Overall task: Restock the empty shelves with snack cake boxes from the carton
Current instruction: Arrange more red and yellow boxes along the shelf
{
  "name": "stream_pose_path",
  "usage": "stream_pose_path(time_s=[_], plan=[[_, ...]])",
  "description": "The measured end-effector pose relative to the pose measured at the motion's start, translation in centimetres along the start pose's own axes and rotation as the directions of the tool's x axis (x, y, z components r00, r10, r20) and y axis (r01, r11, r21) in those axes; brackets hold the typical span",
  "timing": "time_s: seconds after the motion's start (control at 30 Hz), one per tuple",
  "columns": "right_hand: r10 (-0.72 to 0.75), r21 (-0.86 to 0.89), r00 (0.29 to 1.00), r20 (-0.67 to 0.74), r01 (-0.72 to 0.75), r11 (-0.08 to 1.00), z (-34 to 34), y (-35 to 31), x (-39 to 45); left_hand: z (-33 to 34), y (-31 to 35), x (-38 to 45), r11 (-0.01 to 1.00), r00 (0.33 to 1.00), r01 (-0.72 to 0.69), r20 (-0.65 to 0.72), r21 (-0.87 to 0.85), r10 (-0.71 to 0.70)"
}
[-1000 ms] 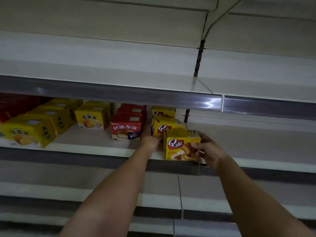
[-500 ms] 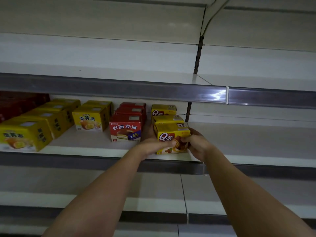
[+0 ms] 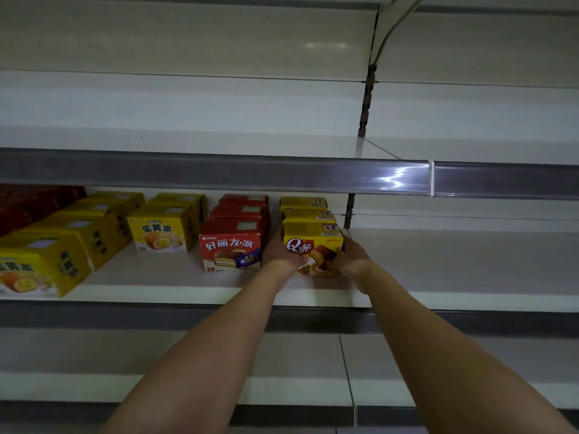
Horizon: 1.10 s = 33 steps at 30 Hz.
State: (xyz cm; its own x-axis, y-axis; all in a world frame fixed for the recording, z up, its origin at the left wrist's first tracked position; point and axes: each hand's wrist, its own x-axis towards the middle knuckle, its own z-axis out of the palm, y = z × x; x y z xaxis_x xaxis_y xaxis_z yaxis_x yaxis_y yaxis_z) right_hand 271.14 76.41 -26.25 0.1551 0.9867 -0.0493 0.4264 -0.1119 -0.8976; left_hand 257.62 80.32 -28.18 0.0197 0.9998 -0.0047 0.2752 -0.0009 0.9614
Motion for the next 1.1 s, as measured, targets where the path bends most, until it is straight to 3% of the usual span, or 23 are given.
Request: stream_pose_path(time_s=[0.23, 0.4, 0.6, 0.8, 1.1], plan=[[0.007, -0.201, 0.999, -0.037, -0.014, 0.979, 0.7, -1.1, 1.2, 0.4, 0.3, 1.0, 0.991, 0.994, 0.051, -0.099, 0.121, -0.039], [0.034, -0.126, 0.997, -0.067, -0.043, 0.991, 1.0, -1.0, 1.7, 0.8, 0.5, 1.2, 0.992, 0.991, 0.073, -0.118, 0.107, -0.06], [0.157, -0.054, 0.981, -0.113, -0.164, 0.985, 1.1, -0.7, 1.7, 0.6, 0.6, 0.7, 0.96, 0.985, 0.109, -0.157, 0.257, -0.07], [0.153, -0.041, 0.982, -0.11, -0.158, 0.987, 1.4, -1.0, 1.2, 0.6, 1.0, -0.1, 0.899, 0.974, 0.153, -0.218, 0.411, -0.066], [0.07, -0.229, 0.995, 0.069, -0.052, 0.972, -0.9, 0.3, 1.7, 1.8, 2.7, -1.7, 0.865, 0.929, 0.285, -0.342, 0.414, -0.142]])
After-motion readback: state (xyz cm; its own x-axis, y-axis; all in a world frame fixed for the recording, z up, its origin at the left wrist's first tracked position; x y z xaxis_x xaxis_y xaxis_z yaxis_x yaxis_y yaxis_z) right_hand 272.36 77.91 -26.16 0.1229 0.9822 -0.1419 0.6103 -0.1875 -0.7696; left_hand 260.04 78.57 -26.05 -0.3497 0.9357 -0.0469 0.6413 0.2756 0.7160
